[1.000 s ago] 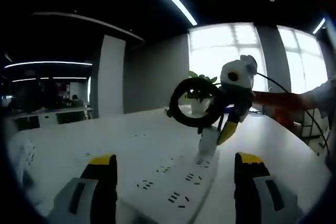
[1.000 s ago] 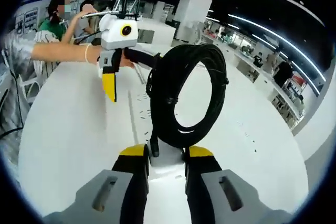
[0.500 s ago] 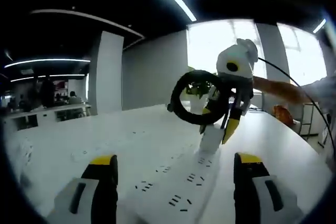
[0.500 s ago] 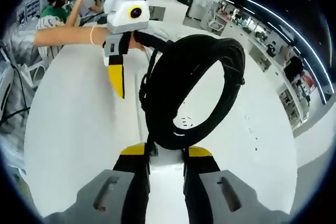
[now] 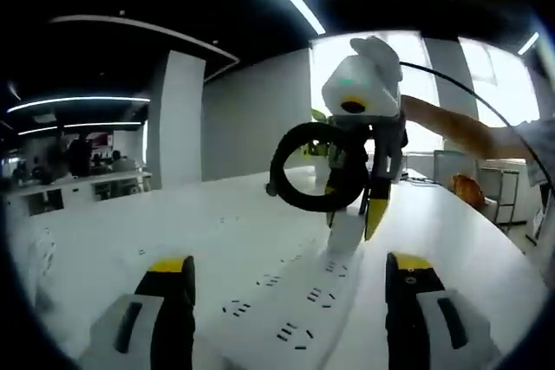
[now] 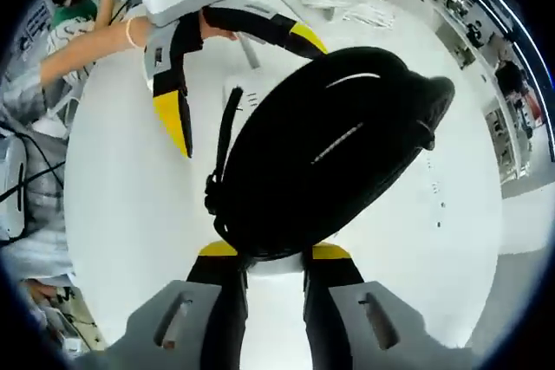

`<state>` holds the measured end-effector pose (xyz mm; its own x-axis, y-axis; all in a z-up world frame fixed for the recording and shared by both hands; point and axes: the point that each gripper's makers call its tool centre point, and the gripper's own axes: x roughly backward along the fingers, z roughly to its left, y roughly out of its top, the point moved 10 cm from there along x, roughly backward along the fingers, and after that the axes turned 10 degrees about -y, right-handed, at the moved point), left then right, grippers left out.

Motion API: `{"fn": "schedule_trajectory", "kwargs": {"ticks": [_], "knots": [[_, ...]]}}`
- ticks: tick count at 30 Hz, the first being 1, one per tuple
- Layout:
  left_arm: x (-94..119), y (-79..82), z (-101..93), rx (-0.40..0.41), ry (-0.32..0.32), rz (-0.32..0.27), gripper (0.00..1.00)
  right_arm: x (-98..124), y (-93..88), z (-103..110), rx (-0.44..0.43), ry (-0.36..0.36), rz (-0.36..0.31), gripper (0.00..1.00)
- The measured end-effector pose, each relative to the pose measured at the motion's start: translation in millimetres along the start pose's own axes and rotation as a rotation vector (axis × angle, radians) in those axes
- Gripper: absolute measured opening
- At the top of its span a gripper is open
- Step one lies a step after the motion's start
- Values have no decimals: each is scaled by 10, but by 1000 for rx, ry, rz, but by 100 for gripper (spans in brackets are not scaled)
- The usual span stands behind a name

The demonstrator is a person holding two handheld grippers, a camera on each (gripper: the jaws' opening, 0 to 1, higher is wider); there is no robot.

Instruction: Straighten the power strip on the desk, plug the charger into it

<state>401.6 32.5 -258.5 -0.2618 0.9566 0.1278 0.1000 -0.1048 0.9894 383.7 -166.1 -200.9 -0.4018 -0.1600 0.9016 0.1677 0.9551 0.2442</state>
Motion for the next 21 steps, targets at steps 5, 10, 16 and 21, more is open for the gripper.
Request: {"fn": "schedule_trajectory", "kwargs": {"ticks": [5, 10, 16, 21], "knots": [[-35, 11, 41, 8, 11, -26, 92, -6, -44, 108, 41, -74, -7, 21], [-94, 40, -6, 22, 3, -54, 92, -36, -39, 130, 75, -113, 61, 21], [-66, 74, -80, 6, 5, -40, 92, -56, -128, 0, -9, -38, -15, 22], [-34, 56, -113, -2, 14, -30, 92, -59, -119, 16, -8, -43, -38, 22]]}}
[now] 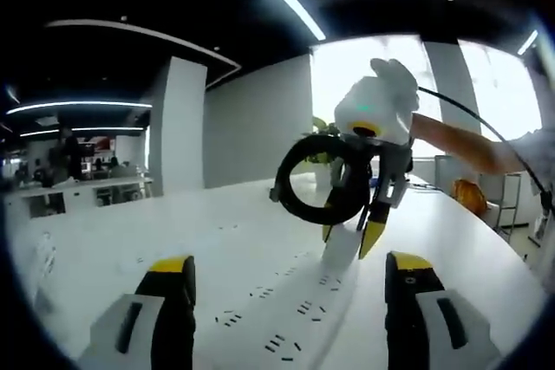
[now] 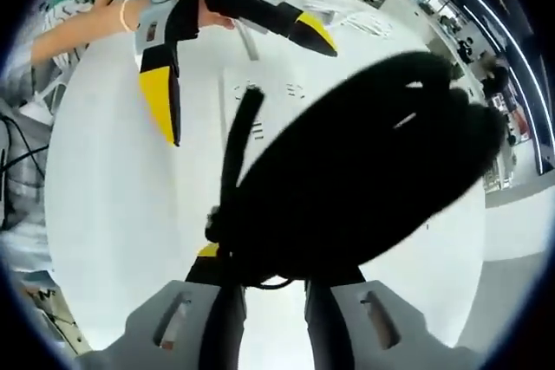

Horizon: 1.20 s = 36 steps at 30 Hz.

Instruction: Straighten the power strip on the desk, plug the charger into it

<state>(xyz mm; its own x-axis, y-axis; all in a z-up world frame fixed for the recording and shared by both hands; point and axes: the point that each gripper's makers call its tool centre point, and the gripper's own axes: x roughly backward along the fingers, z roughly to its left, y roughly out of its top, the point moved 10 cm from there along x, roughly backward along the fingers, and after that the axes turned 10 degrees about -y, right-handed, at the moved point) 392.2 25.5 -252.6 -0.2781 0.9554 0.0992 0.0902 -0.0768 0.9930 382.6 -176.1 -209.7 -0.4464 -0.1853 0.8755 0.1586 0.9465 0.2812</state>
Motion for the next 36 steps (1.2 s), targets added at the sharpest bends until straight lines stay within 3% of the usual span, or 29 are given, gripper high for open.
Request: {"fn": "schedule_trajectory", "kwargs": {"ticks": [4, 7, 11, 15, 23, 36], "knots": [[27, -1, -39, 9, 4, -5, 92, 9, 33, 42, 40, -39, 12, 24], [59, 9, -79, -18, -1, 35, 92, 18, 20, 53, 63, -56, -6, 24], [108, 45, -112, -32, -11, 42, 93, 31, 0, 60, 142, -74, -45, 25], [132, 58, -104, -39, -7, 48, 94, 61, -24, 42, 113, -86, -63, 26], [124, 101, -136, -50, -6, 48, 95, 66, -73, 64, 85, -94, -82, 44], [130, 122, -177, -62, -5, 58, 95, 76, -86, 34, 74, -181, -209, 73]]}}
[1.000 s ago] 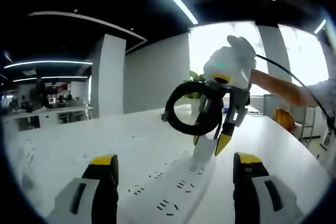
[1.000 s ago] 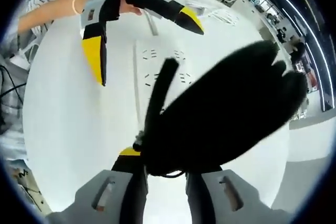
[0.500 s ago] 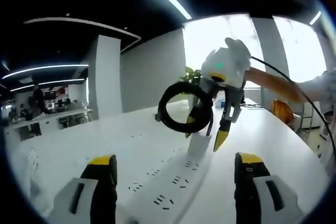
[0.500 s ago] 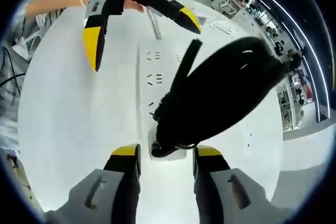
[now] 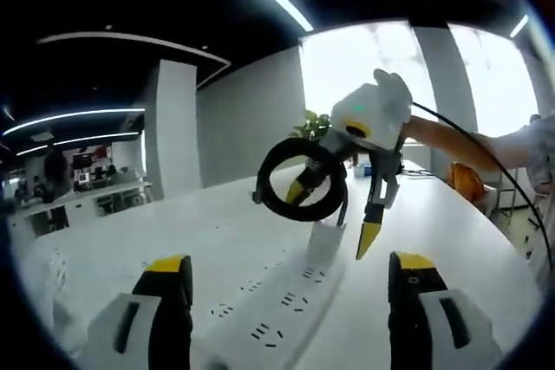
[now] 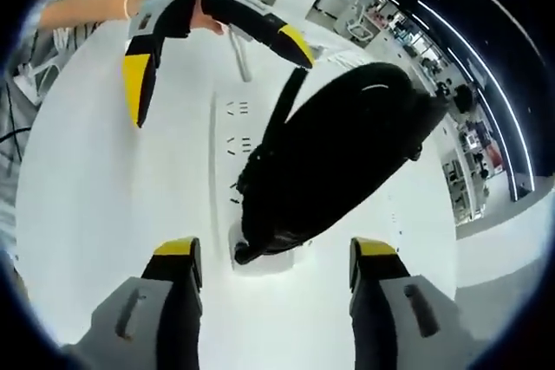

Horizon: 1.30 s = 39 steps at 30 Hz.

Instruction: Straighten the power strip on the desk, plug the charger into it

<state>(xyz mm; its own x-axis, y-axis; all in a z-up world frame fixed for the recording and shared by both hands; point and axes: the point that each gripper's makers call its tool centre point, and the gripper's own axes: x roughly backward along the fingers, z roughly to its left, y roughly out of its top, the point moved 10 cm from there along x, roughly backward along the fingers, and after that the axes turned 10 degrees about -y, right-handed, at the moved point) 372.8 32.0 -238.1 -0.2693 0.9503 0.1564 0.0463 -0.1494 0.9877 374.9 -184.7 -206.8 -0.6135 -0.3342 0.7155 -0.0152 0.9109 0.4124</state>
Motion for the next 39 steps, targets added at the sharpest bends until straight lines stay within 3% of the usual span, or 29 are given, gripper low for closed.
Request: {"fn": "schedule_trajectory", "kwargs": {"ticks": [7, 16, 28, 33, 39], "knots": [[21, -5, -14, -1, 3, 4, 96, -26, 52, -13, -6, -51, -117, 100], [71, -10, -52, 2, 9, -6, 99, 44, 46, 19, -52, -85, -203, 100], [221, -11, -114, -18, 21, -44, 99, 196, -140, 35, -263, -120, -435, 100], [277, -7, -143, -34, 45, -59, 99, 255, -239, 82, -334, -167, -508, 100], [344, 14, -154, -39, 86, -71, 99, 442, -224, 194, -390, -227, -618, 100]]}}
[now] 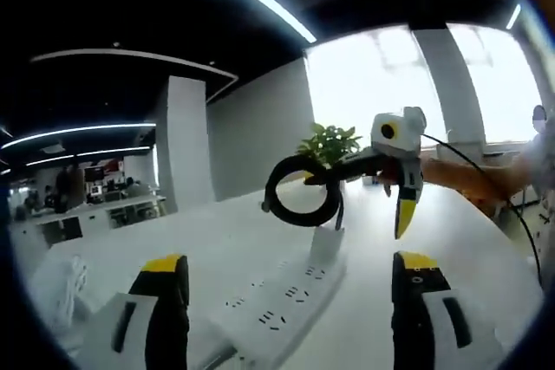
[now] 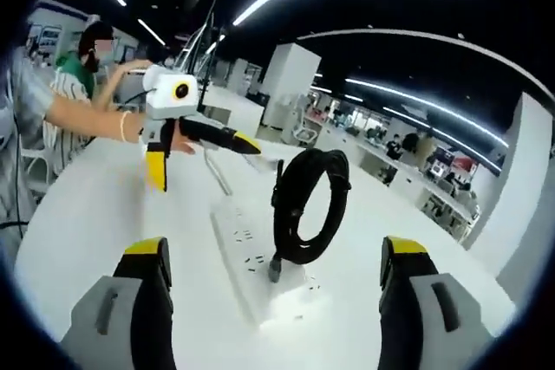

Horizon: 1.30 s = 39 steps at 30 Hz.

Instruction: Straighten the power strip on the desk, plug the charger into it

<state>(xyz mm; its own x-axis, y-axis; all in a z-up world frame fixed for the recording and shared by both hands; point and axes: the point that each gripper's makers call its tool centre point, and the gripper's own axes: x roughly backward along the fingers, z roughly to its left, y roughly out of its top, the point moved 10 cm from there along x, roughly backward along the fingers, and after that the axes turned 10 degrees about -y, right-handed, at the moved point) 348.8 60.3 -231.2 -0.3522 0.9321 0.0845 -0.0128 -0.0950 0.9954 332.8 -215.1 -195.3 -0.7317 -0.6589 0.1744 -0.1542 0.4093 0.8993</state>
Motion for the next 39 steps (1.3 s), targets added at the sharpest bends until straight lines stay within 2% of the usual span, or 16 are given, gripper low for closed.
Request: {"fn": "schedule_trajectory", "kwargs": {"ticks": [2, 5, 9, 11, 13, 17, 19, 24, 27, 29, 36, 39], "knots": [[19, 25, -8, 3, 13, -5, 99, 65, 46, 27, -25, -15, -30, 100], [43, 50, -31, 1, 38, -4, 97, 146, 94, 64, -19, -38, -34, 100], [49, 71, -91, -14, 51, 7, 97, 195, 65, 105, 99, -77, 74, 100], [51, 80, -125, -26, 60, 16, 97, 206, 51, 138, 167, -111, 99, 100], [59, 84, -149, -50, 76, 40, 97, 221, 52, 197, 197, -131, 102, 100], [89, 111, -215, -64, 101, 70, 97, 277, 117, 238, 173, -160, 72, 100], [116, 129, -247, -66, 105, 65, 98, 320, 160, 247, 168, -181, 53, 100], [197, 179, -322, -69, 126, 59, 95, 449, 235, 237, 146, -275, 13, 100], [238, 215, -362, -31, 143, -1, 95, 527, 244, 263, 63, -307, -37, 100], [280, 247, -380, -9, 164, -41, 95, 575, 227, 275, 57, -313, -41, 100], [383, 295, -455, -9, 206, -40, 97, 731, 130, 330, 68, -397, -1, 100], [423, 312, -514, -29, 238, -68, 98, 801, 106, 358, 9, -426, -26, 100]]}}
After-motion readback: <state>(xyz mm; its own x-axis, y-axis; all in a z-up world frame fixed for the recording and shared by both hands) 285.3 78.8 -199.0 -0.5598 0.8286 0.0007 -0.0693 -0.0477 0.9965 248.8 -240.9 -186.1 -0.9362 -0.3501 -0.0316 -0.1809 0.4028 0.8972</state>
